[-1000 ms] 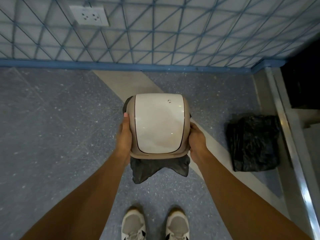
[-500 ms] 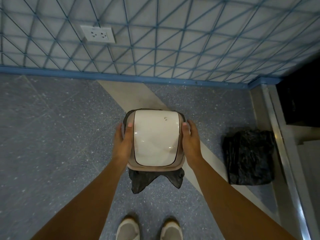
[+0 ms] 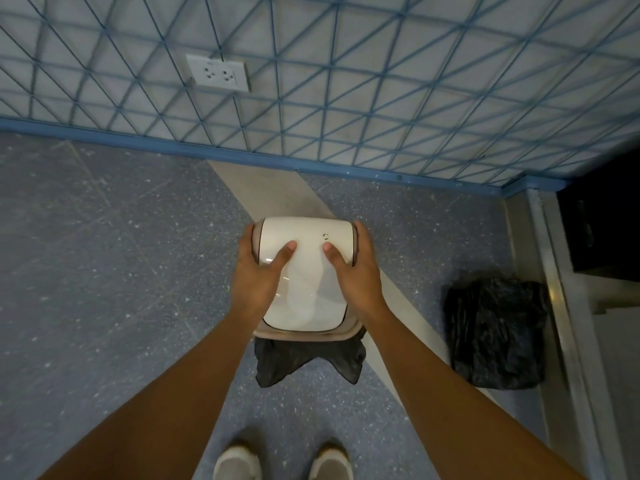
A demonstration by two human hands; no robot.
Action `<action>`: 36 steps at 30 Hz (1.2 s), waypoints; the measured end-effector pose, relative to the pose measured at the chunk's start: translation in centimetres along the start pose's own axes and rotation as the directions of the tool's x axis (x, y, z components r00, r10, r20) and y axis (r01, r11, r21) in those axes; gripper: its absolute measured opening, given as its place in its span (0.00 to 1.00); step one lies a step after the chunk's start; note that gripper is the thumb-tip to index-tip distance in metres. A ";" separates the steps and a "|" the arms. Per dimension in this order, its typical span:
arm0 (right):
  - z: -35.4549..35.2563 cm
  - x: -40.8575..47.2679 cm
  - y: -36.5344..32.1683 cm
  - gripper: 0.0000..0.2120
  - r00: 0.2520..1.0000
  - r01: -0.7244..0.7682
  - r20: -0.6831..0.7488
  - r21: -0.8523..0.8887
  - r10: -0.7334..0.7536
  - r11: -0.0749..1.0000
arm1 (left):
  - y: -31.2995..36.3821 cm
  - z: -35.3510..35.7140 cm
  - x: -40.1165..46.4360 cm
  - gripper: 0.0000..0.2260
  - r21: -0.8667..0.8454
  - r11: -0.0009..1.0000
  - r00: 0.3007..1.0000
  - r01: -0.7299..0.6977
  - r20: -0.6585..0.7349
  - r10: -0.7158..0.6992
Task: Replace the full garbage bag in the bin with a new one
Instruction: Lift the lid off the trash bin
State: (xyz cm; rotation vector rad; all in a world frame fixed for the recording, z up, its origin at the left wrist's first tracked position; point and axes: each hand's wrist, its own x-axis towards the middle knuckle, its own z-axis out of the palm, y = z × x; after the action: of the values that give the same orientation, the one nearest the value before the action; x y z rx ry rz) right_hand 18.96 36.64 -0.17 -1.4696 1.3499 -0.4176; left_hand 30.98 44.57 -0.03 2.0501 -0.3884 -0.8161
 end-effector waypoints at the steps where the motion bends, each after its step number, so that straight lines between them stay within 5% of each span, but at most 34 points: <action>1: 0.2 -0.2 -0.8 0.33 1.000 0.028 0.008 0.018 -0.028 0.999 | 0.3 -0.8 -0.1 0.34 -0.005 1.000 1.000 -0.015 -0.026 0.015; 8: 5.4 -2.7 -7.0 0.34 0.970 0.240 0.023 0.046 -0.241 0.970 | 1.1 -8.9 0.0 0.32 -0.086 0.982 0.965 -0.171 -0.217 0.149; 14: 13.0 -7.4 -8.2 0.34 0.942 0.327 0.071 0.010 -0.327 0.945 | -3.4 -16.8 -1.1 0.31 -0.084 0.987 0.949 -0.140 -0.297 0.109; 25: 25.0 -15.5 0.2 0.36 0.961 0.142 0.243 -0.029 -0.131 0.989 | -17.1 -24.6 -3.2 0.35 0.048 0.996 0.967 0.081 -0.248 -0.066; 36: 30.1 -14.7 14.4 0.42 0.970 -0.071 0.230 -0.023 0.074 0.997 | -30.6 -19.1 -0.6 0.36 0.080 0.979 0.978 0.189 -0.109 -0.180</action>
State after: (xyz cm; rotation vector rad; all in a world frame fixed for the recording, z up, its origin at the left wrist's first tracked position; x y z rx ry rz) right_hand 31.39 65.56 -18.45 -1.4283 1.2180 -0.1837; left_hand 42.60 74.10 -17.13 2.2270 -0.1822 -0.8134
